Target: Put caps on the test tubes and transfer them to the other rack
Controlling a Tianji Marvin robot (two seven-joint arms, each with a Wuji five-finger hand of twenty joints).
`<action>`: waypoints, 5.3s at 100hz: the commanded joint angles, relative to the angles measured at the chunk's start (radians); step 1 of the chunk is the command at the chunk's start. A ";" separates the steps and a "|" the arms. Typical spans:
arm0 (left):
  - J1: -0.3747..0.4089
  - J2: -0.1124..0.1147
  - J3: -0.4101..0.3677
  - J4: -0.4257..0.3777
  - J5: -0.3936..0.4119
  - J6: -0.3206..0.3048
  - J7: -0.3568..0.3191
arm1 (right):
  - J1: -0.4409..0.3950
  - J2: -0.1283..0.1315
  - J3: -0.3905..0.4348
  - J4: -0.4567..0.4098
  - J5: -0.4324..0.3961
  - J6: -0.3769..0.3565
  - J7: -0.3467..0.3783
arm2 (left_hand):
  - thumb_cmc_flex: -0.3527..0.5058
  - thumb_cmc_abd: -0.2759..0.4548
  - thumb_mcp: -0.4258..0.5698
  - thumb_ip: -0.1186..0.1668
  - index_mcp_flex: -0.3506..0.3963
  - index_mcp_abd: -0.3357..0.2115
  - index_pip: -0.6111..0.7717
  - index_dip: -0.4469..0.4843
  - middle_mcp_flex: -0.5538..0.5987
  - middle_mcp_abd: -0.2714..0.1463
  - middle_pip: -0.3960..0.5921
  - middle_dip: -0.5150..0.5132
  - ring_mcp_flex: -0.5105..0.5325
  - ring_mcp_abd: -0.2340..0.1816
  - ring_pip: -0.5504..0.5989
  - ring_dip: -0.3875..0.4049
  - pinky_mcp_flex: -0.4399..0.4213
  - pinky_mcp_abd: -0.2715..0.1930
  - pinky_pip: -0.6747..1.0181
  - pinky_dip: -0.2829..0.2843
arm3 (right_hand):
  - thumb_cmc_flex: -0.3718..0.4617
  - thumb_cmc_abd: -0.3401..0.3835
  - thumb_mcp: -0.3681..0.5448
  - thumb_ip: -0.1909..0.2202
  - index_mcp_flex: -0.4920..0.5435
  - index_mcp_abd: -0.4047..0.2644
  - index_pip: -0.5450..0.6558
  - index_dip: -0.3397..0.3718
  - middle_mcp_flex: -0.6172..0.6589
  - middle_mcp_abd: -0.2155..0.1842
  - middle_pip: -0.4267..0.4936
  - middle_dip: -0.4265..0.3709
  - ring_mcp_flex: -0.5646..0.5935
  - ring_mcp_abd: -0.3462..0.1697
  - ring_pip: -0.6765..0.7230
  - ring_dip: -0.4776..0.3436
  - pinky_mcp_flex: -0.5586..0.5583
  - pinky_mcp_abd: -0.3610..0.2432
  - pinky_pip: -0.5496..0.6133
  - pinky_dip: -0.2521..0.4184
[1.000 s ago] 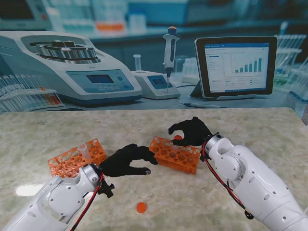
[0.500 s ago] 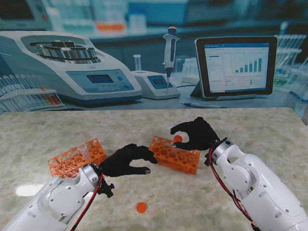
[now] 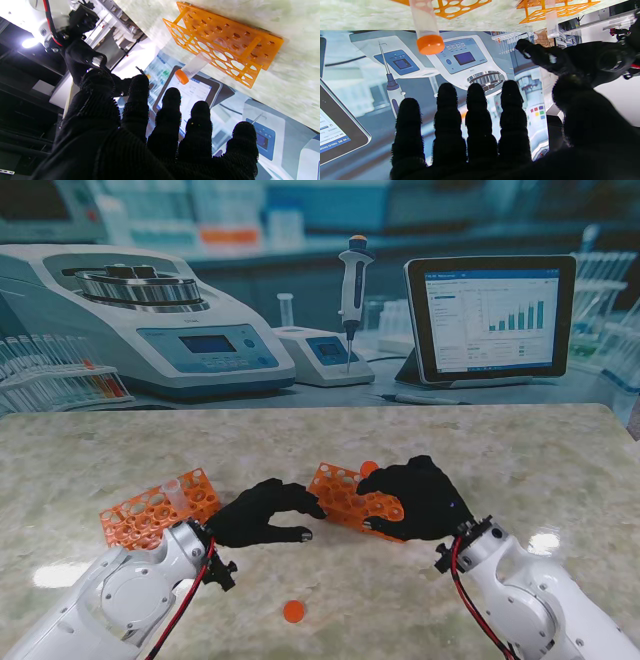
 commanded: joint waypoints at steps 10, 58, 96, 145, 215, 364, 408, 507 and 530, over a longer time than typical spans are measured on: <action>-0.003 0.001 0.015 -0.007 0.005 0.013 -0.005 | -0.078 -0.002 0.008 -0.023 -0.013 -0.027 -0.018 | 0.008 0.031 -0.009 -0.031 -0.022 -0.021 -0.021 -0.015 -0.014 0.011 -0.024 -0.016 0.017 0.022 -0.009 -0.009 -0.002 0.002 -0.045 -0.031 | -0.027 0.042 -0.026 0.026 -0.049 0.015 -0.024 -0.012 -0.005 -0.026 -0.018 -0.014 -0.011 -0.026 -0.052 -0.019 -0.005 0.025 -0.008 -0.024; -0.025 0.001 0.050 0.000 -0.001 0.046 -0.014 | -0.139 -0.001 0.005 -0.027 -0.024 -0.060 -0.040 | -0.002 0.058 -0.010 -0.030 -0.066 0.002 -0.055 -0.050 -0.037 0.003 -0.029 -0.019 0.014 0.021 -0.012 -0.011 -0.007 -0.004 -0.046 -0.032 | -0.015 0.062 -0.064 0.030 -0.046 0.028 -0.030 -0.022 -0.006 -0.031 -0.018 -0.023 -0.017 -0.024 -0.051 -0.027 -0.010 0.021 -0.007 -0.044; -0.023 -0.002 0.001 0.011 0.025 0.060 -0.002 | -0.142 -0.003 0.014 -0.025 -0.032 -0.076 -0.063 | -0.001 0.057 -0.010 -0.030 -0.061 -0.006 -0.042 -0.056 -0.048 -0.014 -0.022 -0.012 0.000 -0.006 -0.014 -0.011 -0.020 -0.011 -0.059 -0.036 | -0.010 0.066 -0.077 0.033 -0.047 0.029 -0.031 -0.024 -0.003 -0.032 -0.015 -0.021 -0.017 -0.026 -0.049 -0.026 -0.013 0.021 -0.003 -0.045; 0.042 0.013 -0.178 -0.080 0.092 0.075 -0.062 | -0.145 -0.003 0.029 -0.025 -0.040 -0.081 -0.071 | -0.004 0.061 -0.010 -0.030 -0.074 -0.009 -0.041 -0.060 -0.082 -0.023 -0.027 -0.013 -0.039 -0.039 -0.023 -0.016 -0.036 -0.024 -0.082 -0.039 | -0.007 0.068 -0.083 0.033 -0.044 0.027 -0.030 -0.025 0.002 -0.035 -0.012 -0.015 -0.016 -0.026 -0.048 -0.024 -0.016 0.022 -0.003 -0.043; 0.169 0.018 -0.452 -0.142 0.202 0.057 -0.082 | -0.137 0.000 0.029 -0.025 -0.028 -0.072 -0.027 | -0.006 0.067 -0.010 -0.029 -0.139 -0.003 -0.073 -0.078 -0.118 -0.028 -0.033 -0.017 -0.066 -0.051 -0.028 -0.022 -0.046 -0.036 -0.102 -0.040 | -0.008 0.070 -0.092 0.034 -0.042 0.029 -0.030 -0.025 0.006 -0.038 -0.010 -0.008 -0.020 -0.022 -0.049 -0.024 -0.019 0.023 -0.007 -0.041; 0.234 -0.007 -0.523 0.086 0.324 0.083 0.108 | -0.121 0.005 0.009 -0.023 -0.014 -0.057 0.019 | -0.022 0.020 -0.015 -0.039 -0.162 0.015 -0.100 -0.111 -0.186 -0.028 -0.044 -0.027 -0.135 -0.064 -0.041 -0.032 -0.092 -0.051 -0.132 -0.045 | -0.006 0.070 -0.096 0.034 -0.039 0.028 -0.029 -0.024 0.009 -0.034 -0.010 -0.004 -0.026 -0.021 -0.051 -0.025 -0.024 0.026 -0.011 -0.036; 0.243 -0.006 -0.527 0.093 0.342 0.085 0.110 | -0.119 0.005 0.010 -0.020 -0.012 -0.060 0.021 | -0.012 -0.008 -0.012 -0.042 -0.153 0.018 -0.097 -0.111 -0.188 -0.028 -0.043 -0.029 -0.139 -0.063 -0.041 -0.033 -0.093 -0.047 -0.132 -0.046 | -0.007 0.071 -0.097 0.034 -0.040 0.028 -0.029 -0.024 0.009 -0.037 -0.010 -0.004 -0.024 -0.024 -0.050 -0.025 -0.024 0.025 -0.012 -0.035; 0.194 -0.005 -0.439 0.185 0.339 0.135 0.132 | -0.116 0.007 0.007 -0.019 -0.010 -0.060 0.032 | -0.062 0.014 -0.016 -0.049 -0.169 0.010 -0.102 -0.113 -0.228 -0.023 -0.056 -0.044 -0.182 -0.072 -0.050 -0.039 -0.111 -0.055 -0.138 -0.046 | -0.006 0.072 -0.099 0.034 -0.038 0.025 -0.028 -0.023 0.008 -0.038 -0.009 -0.003 -0.028 -0.021 -0.052 -0.026 -0.027 0.026 -0.014 -0.034; 0.204 -0.003 -0.441 0.184 0.353 0.142 0.128 | -0.116 0.007 0.006 -0.018 -0.011 -0.061 0.031 | -0.064 0.017 -0.017 -0.050 -0.165 0.005 -0.098 -0.111 -0.232 -0.026 -0.056 -0.048 -0.190 -0.074 -0.052 -0.041 -0.111 -0.055 -0.144 -0.052 | -0.005 0.073 -0.099 0.034 -0.038 0.028 -0.028 -0.023 0.009 -0.039 -0.009 -0.002 -0.027 -0.021 -0.051 -0.026 -0.026 0.026 -0.014 -0.033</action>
